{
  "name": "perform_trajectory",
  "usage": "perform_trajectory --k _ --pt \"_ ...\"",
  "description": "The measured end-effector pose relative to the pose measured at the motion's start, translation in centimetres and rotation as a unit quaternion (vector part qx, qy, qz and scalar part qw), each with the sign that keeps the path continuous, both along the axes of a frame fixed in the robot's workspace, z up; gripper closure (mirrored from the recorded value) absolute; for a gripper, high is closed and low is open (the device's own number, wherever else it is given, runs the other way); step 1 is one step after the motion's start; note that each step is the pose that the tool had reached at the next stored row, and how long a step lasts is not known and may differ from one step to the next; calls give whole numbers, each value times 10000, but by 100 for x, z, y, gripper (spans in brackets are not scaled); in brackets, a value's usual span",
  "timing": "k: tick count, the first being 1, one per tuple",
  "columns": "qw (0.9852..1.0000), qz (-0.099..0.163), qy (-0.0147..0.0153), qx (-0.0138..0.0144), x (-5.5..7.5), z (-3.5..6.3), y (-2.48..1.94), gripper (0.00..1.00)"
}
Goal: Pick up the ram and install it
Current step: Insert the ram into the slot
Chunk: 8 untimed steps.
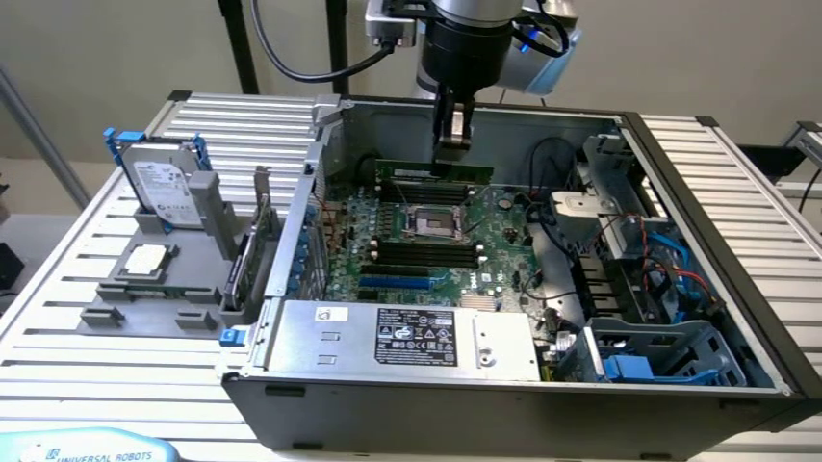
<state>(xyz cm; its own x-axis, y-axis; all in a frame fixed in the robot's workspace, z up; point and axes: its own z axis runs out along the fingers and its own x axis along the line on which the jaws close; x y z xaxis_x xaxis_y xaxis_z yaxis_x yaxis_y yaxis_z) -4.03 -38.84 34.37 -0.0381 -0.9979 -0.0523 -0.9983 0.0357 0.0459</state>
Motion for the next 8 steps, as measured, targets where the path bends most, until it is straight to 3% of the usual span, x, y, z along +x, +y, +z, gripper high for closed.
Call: perform_trajectory --k 8 --pt "10000 0 0 0 0 0 0 87"
